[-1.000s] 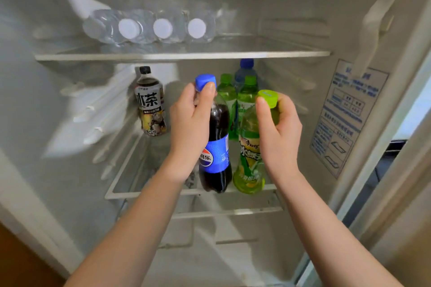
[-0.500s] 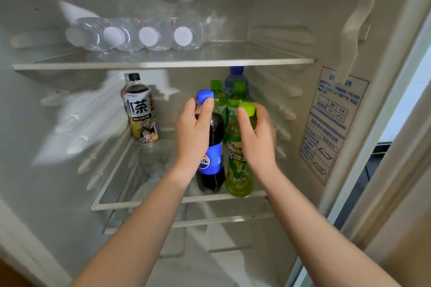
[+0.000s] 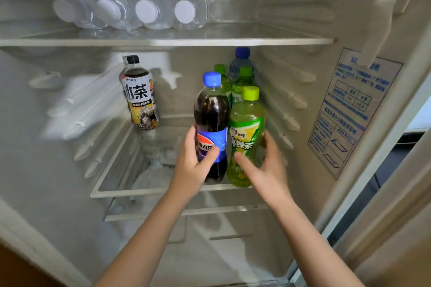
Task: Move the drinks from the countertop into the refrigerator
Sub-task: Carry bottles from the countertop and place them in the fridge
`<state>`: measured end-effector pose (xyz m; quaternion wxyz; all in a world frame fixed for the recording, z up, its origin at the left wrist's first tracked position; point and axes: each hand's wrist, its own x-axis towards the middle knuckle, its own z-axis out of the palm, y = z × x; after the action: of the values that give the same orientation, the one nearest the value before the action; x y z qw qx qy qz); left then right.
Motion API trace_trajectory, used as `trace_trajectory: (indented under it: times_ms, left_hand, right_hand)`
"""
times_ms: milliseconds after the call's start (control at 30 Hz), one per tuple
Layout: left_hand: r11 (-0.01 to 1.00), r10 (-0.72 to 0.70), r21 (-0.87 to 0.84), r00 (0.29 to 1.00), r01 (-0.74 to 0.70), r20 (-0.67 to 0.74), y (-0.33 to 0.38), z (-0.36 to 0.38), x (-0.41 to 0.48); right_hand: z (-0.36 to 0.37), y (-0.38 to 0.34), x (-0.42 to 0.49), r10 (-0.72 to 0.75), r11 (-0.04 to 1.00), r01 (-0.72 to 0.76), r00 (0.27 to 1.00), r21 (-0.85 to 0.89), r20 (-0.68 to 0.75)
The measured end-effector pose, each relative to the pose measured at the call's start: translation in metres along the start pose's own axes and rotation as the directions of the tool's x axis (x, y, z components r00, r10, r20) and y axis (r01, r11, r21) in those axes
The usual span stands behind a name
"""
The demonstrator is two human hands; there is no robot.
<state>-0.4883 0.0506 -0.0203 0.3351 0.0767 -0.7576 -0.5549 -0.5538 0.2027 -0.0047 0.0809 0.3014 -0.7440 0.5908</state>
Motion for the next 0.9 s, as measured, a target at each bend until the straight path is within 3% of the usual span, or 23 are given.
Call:
trace_trajectory:
  times_ms: [100,200,433,900]
  left_hand:
    - [0.977,-0.038,0.212,0.998,0.025,0.057,-0.016,-0.004,-0.01]
    - [0.959,-0.027,0.285,0.996,0.0,0.09,-0.021,-0.006,-0.008]
    - [0.974,0.005,0.225,0.996,-0.026,0.093,-0.021,0.005,0.022]
    - [0.986,-0.033,0.165,0.999,0.032,0.004,-0.045,0.025,0.069]
  right_hand:
    - [0.007,0.018,-0.012,0.081,0.986,-0.074,0.996,-0.146,0.043]
    - [0.013,0.027,-0.012,0.109,0.983,-0.106,0.994,-0.15,0.018]
    - [0.027,0.036,0.018,0.108,0.987,-0.111,0.994,-0.116,-0.033]
    - [0.039,0.055,0.065,0.039,0.992,-0.037,0.999,-0.117,0.016]
